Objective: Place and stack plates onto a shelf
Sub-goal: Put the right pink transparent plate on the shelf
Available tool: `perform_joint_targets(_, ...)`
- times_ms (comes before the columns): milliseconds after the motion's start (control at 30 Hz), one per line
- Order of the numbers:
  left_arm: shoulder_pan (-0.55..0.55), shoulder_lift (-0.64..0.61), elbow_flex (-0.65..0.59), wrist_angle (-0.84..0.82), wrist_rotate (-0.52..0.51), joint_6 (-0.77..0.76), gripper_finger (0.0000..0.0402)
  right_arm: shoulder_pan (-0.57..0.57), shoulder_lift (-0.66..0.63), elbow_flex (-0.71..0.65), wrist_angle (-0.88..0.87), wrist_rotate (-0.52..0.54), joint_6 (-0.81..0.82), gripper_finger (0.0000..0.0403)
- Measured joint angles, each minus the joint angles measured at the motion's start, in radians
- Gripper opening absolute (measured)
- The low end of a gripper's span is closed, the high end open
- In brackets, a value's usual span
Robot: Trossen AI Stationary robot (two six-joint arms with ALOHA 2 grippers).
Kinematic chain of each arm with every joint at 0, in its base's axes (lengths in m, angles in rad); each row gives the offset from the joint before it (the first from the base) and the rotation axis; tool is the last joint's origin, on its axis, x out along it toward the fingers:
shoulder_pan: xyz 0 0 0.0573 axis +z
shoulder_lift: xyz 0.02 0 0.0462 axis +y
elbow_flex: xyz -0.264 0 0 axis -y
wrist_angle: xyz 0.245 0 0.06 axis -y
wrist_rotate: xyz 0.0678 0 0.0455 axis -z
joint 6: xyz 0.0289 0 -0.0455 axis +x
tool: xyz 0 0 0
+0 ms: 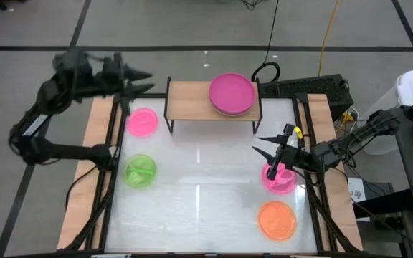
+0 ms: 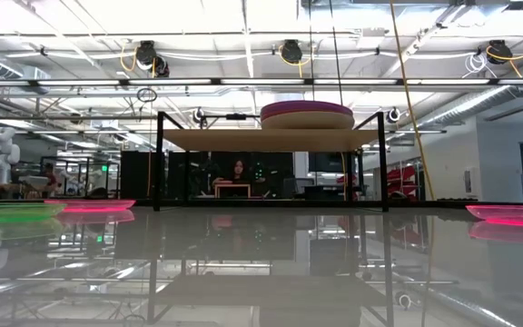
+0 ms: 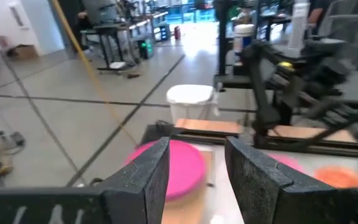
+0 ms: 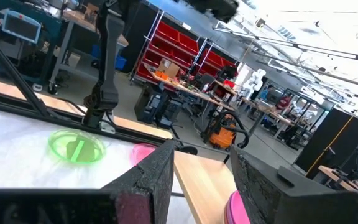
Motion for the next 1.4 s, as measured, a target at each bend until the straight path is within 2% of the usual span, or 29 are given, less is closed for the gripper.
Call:
perform_joint_targets(100,-0.038,-0.111,-0.18,0.103,-0.002,-0.034,0.0161,-0.002,0.0,0.0,0.012,0.0,-0.001,0.0139)
perform_joint_targets(367,-0.091,-0.367,-0.763,0.593,-0.011,-0.176,0.0161,-0.002,0.0,0.0,0.024,0.0,0.043,0.0139)
perform_joint_targets(533,-0.125,-0.404,-1.088,0.978,-0.011,-0.263,0.0161,-0.008,0.002,-0.002,-0.016,0.043,0.058,0.0139)
perform_joint_targets(667,-0.126,-0.394,-1.252,1.262,-0.011,-0.317,0.0161,-0.022,0.002,-0.041,-0.029,0.114,0.149,0.0139)
perform_joint_targets(733,-0.125,-0.392,-1.302,1.334,-0.013,-0.331,0.0161,-0.031,0.003,-0.033,-0.103,0.129,0.221,0.0139)
perform_joint_targets(800,-0.126,-0.39,-1.323,1.389,-0.034,-0.324,0.0161,-0.04,0.003,0.015,-0.25,0.103,0.321,0.0139)
perform_joint_targets(967,-0.126,-0.392,-1.32,1.412,-0.047,-0.33,0.0161,-0.092,0.048,0.201,-0.608,-0.103,0.507,0.0139)
perform_joint_targets(1167,-0.125,-0.391,-1.322,1.383,-0.047,-0.33,0.0161,-0.156,0.209,0.424,-1.01,-0.299,0.676,0.0139)
perform_joint_targets(1267,-0.125,-0.39,-1.322,1.363,-0.047,-0.331,0.0161,-0.167,0.295,0.439,-1.123,-0.449,0.742,0.0139)
perform_joint_targets(1400,-0.125,-0.39,-1.322,1.342,-0.047,-0.351,0.0161,-0.162,0.39,0.383,-1.154,-0.592,0.834,0.0139)
